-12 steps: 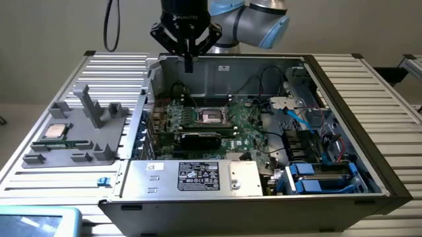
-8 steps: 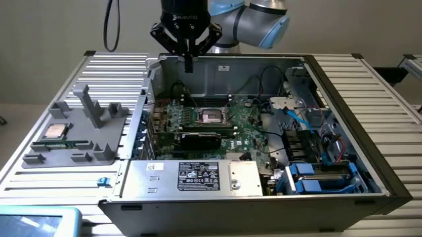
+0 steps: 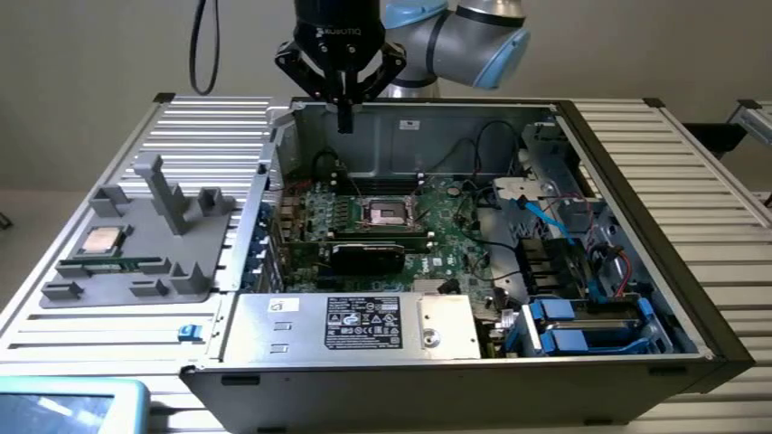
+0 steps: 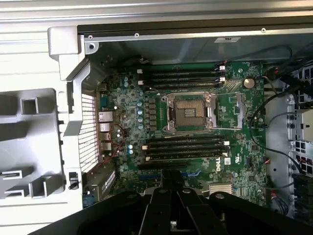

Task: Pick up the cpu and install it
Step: 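Reach for the cpu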

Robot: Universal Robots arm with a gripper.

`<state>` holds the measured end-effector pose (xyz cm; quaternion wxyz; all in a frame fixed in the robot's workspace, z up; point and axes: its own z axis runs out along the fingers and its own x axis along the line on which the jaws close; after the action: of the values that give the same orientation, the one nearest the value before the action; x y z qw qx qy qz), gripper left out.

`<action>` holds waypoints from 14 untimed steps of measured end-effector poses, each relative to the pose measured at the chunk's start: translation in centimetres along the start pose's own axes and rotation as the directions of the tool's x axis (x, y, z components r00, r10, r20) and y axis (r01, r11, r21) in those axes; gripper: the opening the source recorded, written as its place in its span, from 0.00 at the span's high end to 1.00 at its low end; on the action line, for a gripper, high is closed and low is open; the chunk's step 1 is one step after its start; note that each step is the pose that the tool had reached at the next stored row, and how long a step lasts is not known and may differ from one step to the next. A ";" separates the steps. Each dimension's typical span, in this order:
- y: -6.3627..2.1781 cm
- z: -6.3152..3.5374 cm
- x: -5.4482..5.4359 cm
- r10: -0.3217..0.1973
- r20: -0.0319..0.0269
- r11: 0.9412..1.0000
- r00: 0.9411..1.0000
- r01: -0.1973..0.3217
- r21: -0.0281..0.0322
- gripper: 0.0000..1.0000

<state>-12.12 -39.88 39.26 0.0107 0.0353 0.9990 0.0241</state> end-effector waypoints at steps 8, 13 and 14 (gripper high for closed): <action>0.13 -0.03 2.4 0.000 -0.005 1.000 1.000 0.000 0.000 0.89; 0.28 -0.06 4.7 0.000 -0.006 1.000 1.000 0.000 0.001 0.85; 0.30 -0.07 5.2 0.000 -0.006 1.000 1.000 0.000 0.000 0.85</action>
<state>-17.26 -39.22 39.24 0.0075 0.0354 0.9991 0.0239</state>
